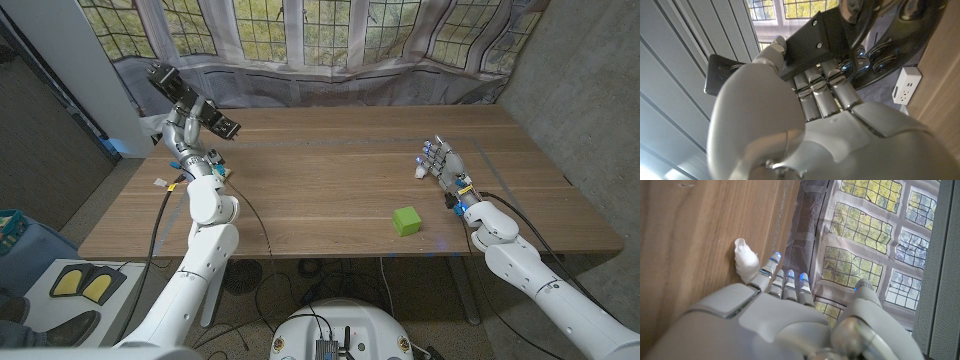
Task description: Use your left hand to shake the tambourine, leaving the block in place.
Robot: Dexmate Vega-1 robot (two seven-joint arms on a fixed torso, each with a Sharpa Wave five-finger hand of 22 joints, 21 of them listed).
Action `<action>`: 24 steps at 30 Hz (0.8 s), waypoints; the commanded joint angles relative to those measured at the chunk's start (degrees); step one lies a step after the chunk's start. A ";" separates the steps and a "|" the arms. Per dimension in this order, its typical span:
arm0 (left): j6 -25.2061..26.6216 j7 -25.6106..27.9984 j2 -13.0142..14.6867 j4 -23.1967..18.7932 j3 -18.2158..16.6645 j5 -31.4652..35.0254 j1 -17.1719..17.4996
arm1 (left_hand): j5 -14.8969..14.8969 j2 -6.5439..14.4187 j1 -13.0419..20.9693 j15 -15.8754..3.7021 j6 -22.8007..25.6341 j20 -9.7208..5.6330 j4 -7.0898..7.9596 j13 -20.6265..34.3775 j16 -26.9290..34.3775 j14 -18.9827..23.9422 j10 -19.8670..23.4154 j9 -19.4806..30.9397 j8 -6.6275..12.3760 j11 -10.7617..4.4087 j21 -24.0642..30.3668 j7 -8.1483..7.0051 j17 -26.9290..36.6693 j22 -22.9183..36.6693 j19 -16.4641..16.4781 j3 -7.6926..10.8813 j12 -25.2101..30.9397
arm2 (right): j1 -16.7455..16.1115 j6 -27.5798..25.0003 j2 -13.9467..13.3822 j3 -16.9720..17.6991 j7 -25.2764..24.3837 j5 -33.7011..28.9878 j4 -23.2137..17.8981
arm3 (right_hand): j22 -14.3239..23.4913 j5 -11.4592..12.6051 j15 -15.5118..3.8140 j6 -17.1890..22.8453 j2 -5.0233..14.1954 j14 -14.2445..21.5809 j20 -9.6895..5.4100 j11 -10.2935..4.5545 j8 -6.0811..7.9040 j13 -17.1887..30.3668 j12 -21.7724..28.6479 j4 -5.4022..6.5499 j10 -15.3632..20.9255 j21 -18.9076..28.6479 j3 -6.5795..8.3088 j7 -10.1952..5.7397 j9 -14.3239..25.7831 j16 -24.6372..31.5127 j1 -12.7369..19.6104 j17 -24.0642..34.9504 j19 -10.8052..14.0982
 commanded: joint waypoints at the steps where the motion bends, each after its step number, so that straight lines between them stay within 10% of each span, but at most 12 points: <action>1: 8.44 5.55 6.75 -7.24 2.54 39.16 -0.42 | 0.19 4.08 0.45 -4.94 2.07 0.07 0.17 7.73 0.48 5.09 2.30 0.07 0.19 -1.83 0.43 1.20 0.91 0.06 0.16 0.60 0.17 | -0.88 2.00 -0.77 0.73 -0.04 -0.90 -1.71 | 0.20 0.11 0.29 0.12 0.05 0.32 0.00 0.20 0.08 0.10 -0.04 -0.17 0.31 0.04 0.29 0.33 0.16 -0.09 0.48 0.24 0.57; 12: 23.41 5.21 13.84 -15.06 8.03 56.60 -1.77 | 0.20 3.93 0.48 -4.74 2.13 0.18 0.01 8.03 0.33 4.71 2.25 -0.06 0.15 -1.75 0.57 1.30 0.91 0.05 -0.28 0.76 0.03 | -1.27 2.08 -1.08 1.03 -0.29 -0.96 -2.35 | 0.20 0.12 0.17 0.19 0.03 0.50 0.01 0.13 0.10 0.09 0.06 -0.19 0.59 0.08 0.29 0.42 0.16 -0.04 0.50 0.24 0.69; 24: 48.03 -16.74 21.18 -21.18 20.03 71.08 -9.91 | 0.13 3.95 0.27 -4.74 2.00 0.27 0.09 8.44 0.18 4.16 1.93 -0.23 -0.01 -1.67 0.68 1.23 1.01 0.03 -1.22 0.89 -0.31 | -2.01 1.46 -1.27 1.11 -1.05 -0.91 -3.42 | 0.19 0.12 0.23 0.21 0.04 0.51 0.00 0.17 0.10 0.09 0.08 -0.21 0.68 0.07 0.30 0.40 0.16 -0.05 0.56 0.23 0.71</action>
